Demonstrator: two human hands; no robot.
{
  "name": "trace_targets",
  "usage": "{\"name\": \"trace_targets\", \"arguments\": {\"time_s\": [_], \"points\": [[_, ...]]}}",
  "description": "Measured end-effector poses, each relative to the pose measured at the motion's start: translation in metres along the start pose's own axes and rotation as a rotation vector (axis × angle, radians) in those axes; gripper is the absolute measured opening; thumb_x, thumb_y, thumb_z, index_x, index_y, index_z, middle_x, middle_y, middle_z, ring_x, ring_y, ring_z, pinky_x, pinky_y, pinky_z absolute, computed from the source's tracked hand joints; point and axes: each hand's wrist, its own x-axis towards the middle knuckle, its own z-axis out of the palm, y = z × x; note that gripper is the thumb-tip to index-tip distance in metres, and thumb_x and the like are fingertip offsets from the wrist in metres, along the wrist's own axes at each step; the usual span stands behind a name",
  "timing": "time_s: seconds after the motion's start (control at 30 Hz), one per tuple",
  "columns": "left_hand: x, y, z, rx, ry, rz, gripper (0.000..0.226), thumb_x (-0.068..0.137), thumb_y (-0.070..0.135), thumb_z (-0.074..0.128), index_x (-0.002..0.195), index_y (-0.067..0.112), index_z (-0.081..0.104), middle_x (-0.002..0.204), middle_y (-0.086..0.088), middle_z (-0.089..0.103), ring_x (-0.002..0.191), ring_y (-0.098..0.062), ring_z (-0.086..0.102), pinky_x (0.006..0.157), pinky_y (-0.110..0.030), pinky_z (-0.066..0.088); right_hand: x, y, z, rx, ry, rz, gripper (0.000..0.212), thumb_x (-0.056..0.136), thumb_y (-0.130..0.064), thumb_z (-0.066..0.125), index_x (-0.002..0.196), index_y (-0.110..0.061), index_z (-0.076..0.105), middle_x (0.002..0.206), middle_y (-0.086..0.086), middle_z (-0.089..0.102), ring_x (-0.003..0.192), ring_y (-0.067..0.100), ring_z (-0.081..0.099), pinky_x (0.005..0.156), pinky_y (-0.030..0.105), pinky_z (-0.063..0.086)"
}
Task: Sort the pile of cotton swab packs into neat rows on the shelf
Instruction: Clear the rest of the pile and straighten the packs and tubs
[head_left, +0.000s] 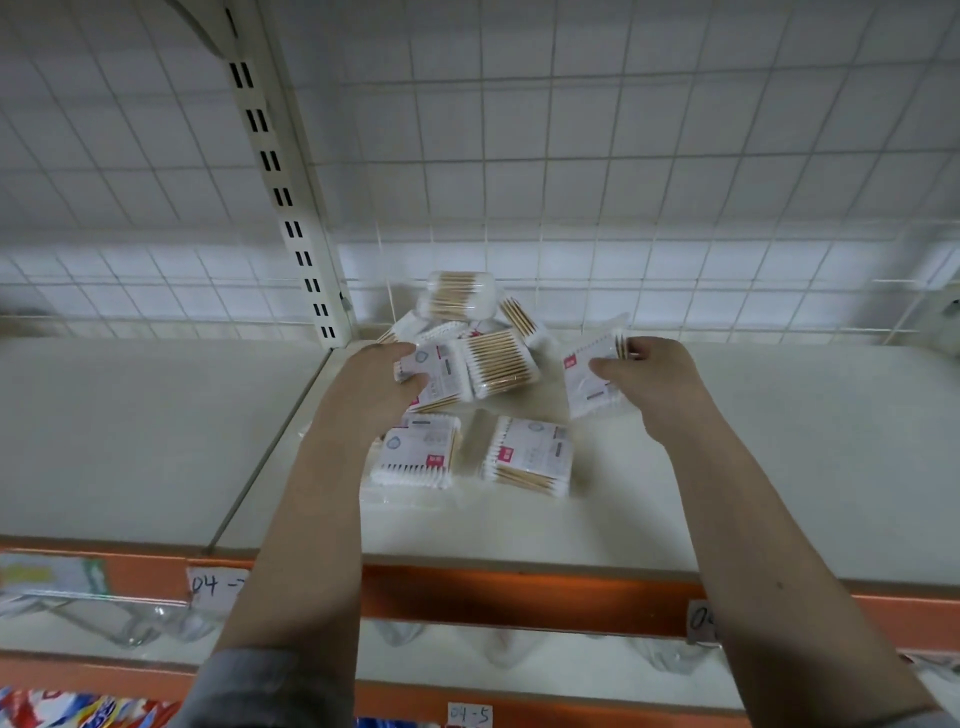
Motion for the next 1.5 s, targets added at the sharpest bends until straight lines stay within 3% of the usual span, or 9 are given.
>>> {"name": "trace_targets", "arguments": {"time_s": [0.13, 0.37, 0.5, 0.67, 0.77, 0.93, 1.1, 1.27, 1.5], "points": [[0.011, -0.007, 0.003, 0.028, -0.091, 0.023, 0.054, 0.088, 0.03, 0.063, 0.138, 0.021, 0.044, 0.136, -0.004, 0.047, 0.117, -0.022, 0.048, 0.082, -0.026, 0.036, -0.014, -0.005, -0.004, 0.083, 0.04, -0.007, 0.018, 0.081, -0.003, 0.062, 0.099, -0.004, 0.066, 0.098, 0.013, 0.069, 0.09, 0.033, 0.066, 0.08, 0.041, 0.054], [0.023, -0.019, 0.009, 0.003, -0.172, 0.032, 0.073, 0.075, 0.037, 0.075, 0.138, 0.023, 0.042, 0.137, -0.006, 0.045, 0.115, -0.026, 0.051, 0.087, -0.041, 0.049, -0.042, 0.006, -0.007, 0.216, 0.051, -0.029, 0.007, 0.088, -0.003, 0.056, 0.092, -0.007, 0.06, 0.068, 0.0, 0.055, 0.041, 0.001, 0.052, 0.037, 0.012, 0.035], [0.022, -0.018, 0.008, 0.011, -0.145, 0.005, 0.072, 0.069, 0.037, 0.08, 0.131, 0.017, 0.05, 0.136, -0.008, 0.046, 0.119, -0.028, 0.048, 0.096, -0.045, 0.045, -0.061, 0.012, -0.01, 0.352, 0.153, 0.023, 0.006, 0.089, -0.004, 0.052, 0.091, -0.003, 0.058, 0.08, 0.007, 0.057, 0.07, 0.02, 0.059, 0.056, 0.023, 0.051], [0.014, 0.0, 0.005, -0.159, -0.068, 0.132, 0.04, 0.075, 0.018, 0.078, 0.11, 0.014, 0.06, 0.114, -0.006, 0.058, 0.095, -0.019, 0.055, 0.071, -0.024, 0.044, -0.083, 0.021, -0.012, 0.411, 0.249, 0.1, 0.009, 0.091, -0.01, 0.053, 0.088, -0.013, 0.06, 0.085, 0.003, 0.062, 0.089, 0.028, 0.063, 0.083, 0.041, 0.053], [0.006, 0.018, 0.002, -0.235, -0.025, 0.211, 0.027, 0.077, 0.015, 0.075, 0.097, 0.019, 0.057, 0.101, 0.0, 0.06, 0.087, -0.018, 0.055, 0.073, -0.025, 0.042, -0.097, 0.027, -0.016, 0.413, 0.283, 0.098, 0.013, 0.091, -0.013, 0.053, 0.082, -0.016, 0.061, 0.077, -0.001, 0.06, 0.085, 0.026, 0.063, 0.083, 0.039, 0.052], [-0.009, 0.046, 0.005, -0.406, -0.001, 0.28, 0.027, 0.077, 0.015, 0.075, 0.093, 0.022, 0.055, 0.088, 0.011, 0.058, 0.071, 0.001, 0.052, 0.058, -0.004, 0.036, -0.113, 0.036, -0.04, 0.377, 0.368, 0.076, 0.012, 0.091, -0.017, 0.052, 0.088, -0.014, 0.063, 0.082, 0.0, 0.064, 0.091, 0.029, 0.066, 0.084, 0.042, 0.054], [-0.025, 0.078, 0.025, -0.462, -0.077, 0.305, 0.024, 0.081, 0.021, 0.071, 0.098, 0.025, 0.055, 0.096, 0.009, 0.061, 0.089, -0.01, 0.057, 0.072, -0.021, 0.042, -0.127, 0.046, -0.076, 0.352, 0.482, 0.059, 0.017, 0.091, -0.022, 0.052, 0.093, -0.01, 0.063, 0.102, 0.017, 0.067, 0.095, 0.032, 0.066, 0.087, 0.046, 0.053], [-0.047, 0.126, 0.053, -0.494, -0.104, 0.351, 0.02, 0.082, 0.019, 0.07, 0.097, 0.023, 0.056, 0.094, 0.006, 0.061, 0.081, -0.009, 0.056, 0.055, -0.002, 0.036, -0.138, 0.067, -0.124, 0.365, 0.547, 0.034, 0.018, 0.09, -0.031, 0.054, 0.082, -0.016, 0.061, 0.083, 0.008, 0.065, 0.082, 0.027, 0.063, 0.071, 0.036, 0.048], [-0.102, 0.212, 0.107, -0.511, -0.111, 0.427, 0.02, 0.077, 0.017, 0.074, 0.091, 0.024, 0.062, 0.08, 0.019, 0.059, 0.072, 0.006, 0.055, 0.058, 0.0, 0.036, -0.155, 0.108, -0.223, 0.357, 0.561, 0.013, 0.027, 0.079, -0.044, 0.059, 0.072, -0.017, 0.059, 0.076, 0.001, 0.061, 0.076, 0.023, 0.058, 0.074, 0.04, 0.047]]}}
